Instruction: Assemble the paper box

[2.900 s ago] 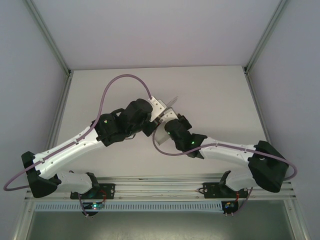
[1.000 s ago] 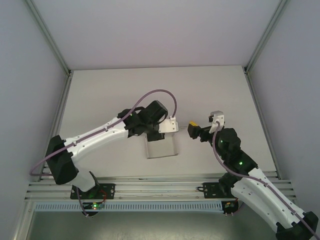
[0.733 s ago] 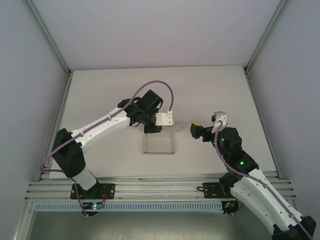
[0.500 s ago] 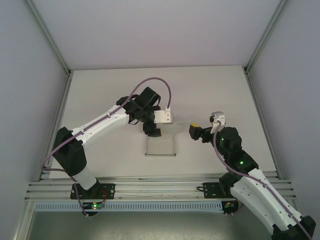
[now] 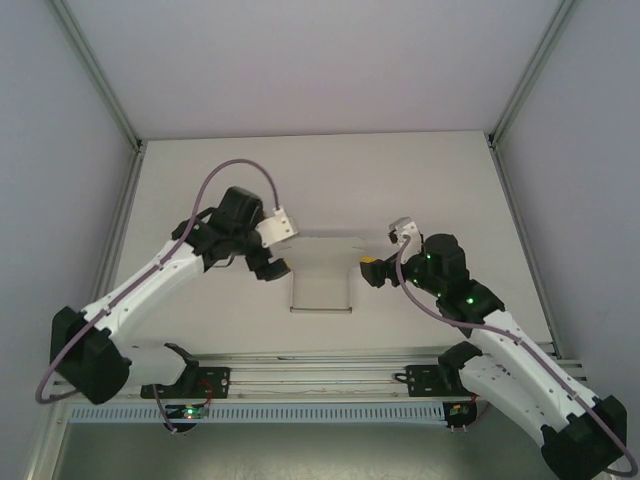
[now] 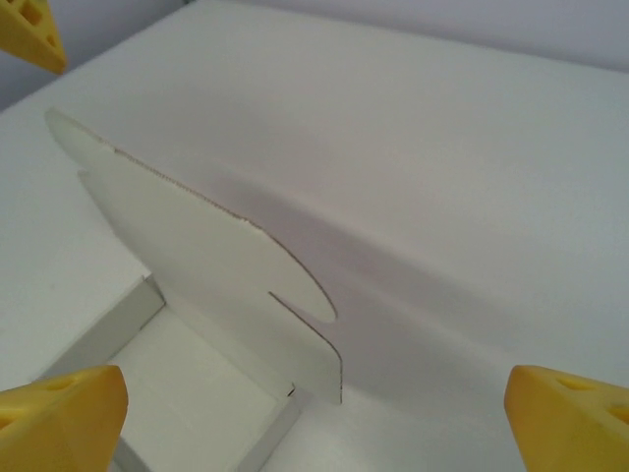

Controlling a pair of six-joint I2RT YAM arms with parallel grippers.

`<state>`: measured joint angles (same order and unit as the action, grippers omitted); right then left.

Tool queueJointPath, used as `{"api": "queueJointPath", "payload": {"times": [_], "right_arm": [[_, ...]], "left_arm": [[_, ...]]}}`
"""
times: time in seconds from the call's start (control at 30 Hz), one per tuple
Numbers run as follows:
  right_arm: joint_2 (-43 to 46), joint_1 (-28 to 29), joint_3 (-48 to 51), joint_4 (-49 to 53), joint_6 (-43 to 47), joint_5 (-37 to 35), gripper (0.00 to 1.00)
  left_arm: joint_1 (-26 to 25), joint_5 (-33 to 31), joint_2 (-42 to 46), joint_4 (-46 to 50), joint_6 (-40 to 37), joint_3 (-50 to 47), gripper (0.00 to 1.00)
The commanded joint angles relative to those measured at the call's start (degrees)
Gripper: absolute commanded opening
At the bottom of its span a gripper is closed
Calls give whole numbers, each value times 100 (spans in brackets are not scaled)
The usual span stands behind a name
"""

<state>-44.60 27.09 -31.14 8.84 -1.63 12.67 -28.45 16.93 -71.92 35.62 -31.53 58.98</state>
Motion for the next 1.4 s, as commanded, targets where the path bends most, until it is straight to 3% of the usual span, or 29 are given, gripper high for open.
{"api": "queueJointPath", "payload": {"times": [0.0,0.17,0.3,0.43,0.6,0.73,0.8,1.07,1.17,1.23,1.37], "right_arm": [[-551,-54,-382,281,617,577,94],[-1377,-132,-759,341,997,782,86],[-1740,-237,-913,408,1239,948,83],[-2164,-476,-1082,384,1421,1383,72],[-2581,-609,-1233,408,1528,1712,64],[-2720,-609,-1211,399,1613,1913,59],[-2751,-611,-1208,392,1631,1983,55],[-2773,-615,-1200,399,1564,1998,21],[-2751,-594,-1169,342,1461,1940,9],[-2700,-568,-1140,304,1349,1756,7],[-2444,-489,-1025,98,936,970,4]], "left_arm": [[198,572,332,-662,449,-574,100],[538,846,140,-895,551,-560,99],[595,1096,-417,-576,174,-262,97],[604,1456,-772,-498,-175,-100,92],[617,1548,-1009,-601,-243,11,77],[620,1751,-1208,-391,-363,185,54],[623,1754,-1253,-389,-380,177,47],[608,1646,-1245,-390,-285,149,20],[603,1552,-1260,-469,-103,156,5],[586,1501,-1237,-450,2,184,0],[458,820,-1093,-721,437,87,0]]}}
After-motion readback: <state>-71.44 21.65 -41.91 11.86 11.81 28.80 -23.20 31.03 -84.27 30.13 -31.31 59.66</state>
